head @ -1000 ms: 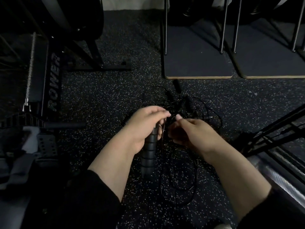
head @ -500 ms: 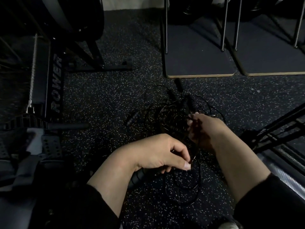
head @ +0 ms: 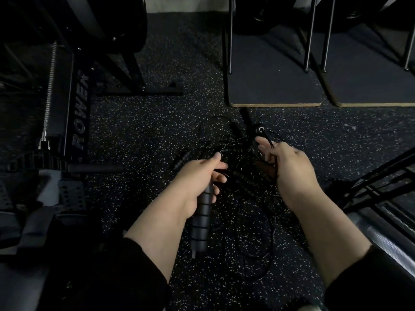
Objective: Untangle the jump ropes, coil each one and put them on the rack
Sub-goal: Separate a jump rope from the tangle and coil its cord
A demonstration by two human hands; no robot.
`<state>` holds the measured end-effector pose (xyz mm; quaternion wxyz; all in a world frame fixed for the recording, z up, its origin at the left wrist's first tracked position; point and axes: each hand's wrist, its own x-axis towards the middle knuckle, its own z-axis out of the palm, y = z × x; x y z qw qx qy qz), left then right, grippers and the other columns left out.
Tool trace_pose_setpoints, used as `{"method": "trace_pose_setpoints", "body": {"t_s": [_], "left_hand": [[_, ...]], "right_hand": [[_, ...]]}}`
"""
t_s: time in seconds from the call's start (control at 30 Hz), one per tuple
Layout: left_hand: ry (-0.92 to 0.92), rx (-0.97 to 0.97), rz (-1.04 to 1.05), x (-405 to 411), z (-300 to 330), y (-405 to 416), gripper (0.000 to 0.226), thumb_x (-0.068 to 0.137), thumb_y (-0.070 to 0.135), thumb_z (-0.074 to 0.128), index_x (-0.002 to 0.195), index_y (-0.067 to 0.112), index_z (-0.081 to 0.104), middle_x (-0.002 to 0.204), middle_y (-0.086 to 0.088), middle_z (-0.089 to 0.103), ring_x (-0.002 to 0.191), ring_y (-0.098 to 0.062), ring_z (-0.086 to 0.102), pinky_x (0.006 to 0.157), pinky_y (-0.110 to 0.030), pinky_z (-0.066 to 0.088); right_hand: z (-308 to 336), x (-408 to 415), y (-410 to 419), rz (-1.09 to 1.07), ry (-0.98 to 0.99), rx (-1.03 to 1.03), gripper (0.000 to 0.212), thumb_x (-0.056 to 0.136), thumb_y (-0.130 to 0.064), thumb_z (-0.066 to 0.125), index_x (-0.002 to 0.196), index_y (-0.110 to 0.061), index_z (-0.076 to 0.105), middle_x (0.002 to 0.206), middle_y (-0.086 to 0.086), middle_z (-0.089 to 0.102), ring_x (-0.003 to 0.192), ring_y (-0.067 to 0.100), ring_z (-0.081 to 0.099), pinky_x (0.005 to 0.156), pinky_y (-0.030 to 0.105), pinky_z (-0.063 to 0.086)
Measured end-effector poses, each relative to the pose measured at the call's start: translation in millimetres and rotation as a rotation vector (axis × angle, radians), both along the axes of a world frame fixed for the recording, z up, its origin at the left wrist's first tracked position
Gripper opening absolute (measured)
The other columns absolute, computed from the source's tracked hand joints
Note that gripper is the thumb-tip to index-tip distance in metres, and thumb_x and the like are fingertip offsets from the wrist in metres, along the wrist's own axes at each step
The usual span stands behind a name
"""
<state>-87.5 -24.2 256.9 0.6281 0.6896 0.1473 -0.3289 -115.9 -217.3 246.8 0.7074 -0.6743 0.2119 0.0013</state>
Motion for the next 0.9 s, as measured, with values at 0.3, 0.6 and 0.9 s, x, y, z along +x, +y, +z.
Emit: {"method": "trace_pose_setpoints", "body": {"t_s": [0.3,0.6,0.9], "left_hand": [[0.203,-0.274,0.216,7,7,-10,0.061,0.094,0.063,0.059,0.116,0.008,0.074,0.078,-0.003,0.065,0.053,-0.013,0.050,0.048,-0.026,0.044],[0.157,-0.178,0.103,9,4,-7,0.053,0.079,0.059,0.078,0.107,0.014,0.078,0.076,-0.002,0.068,0.061,-0.018,0.063,0.064,-0.029,0.053],[-0.167,-0.009,-0.192,-4,11,-13,0.027,0.091,0.046,0.072,0.101,0.022,0.074,0.081,0.003,0.072,0.063,-0.012,0.062,0.058,-0.027,0.046]], "right_hand": [[11,-11,-1,0.525,-0.184,-0.057,0.034,0.083,-0.009,0.042,0.050,-0.016,0.046,0.127,0.000,0.071,0.123,0.020,0.059,0.109,0.042,0.036],[14,-16,6,0.875,-0.044,-0.276,0.030,0.087,-0.034,0.057,0.064,-0.020,0.067,0.106,-0.005,0.070,0.107,0.012,0.064,0.104,0.031,0.043],[20,-6,11,0.196,0.006,-0.105,0.024,0.089,-0.042,0.076,0.101,-0.022,0.072,0.069,-0.005,0.063,0.059,0.013,0.053,0.054,0.032,0.043]]}}
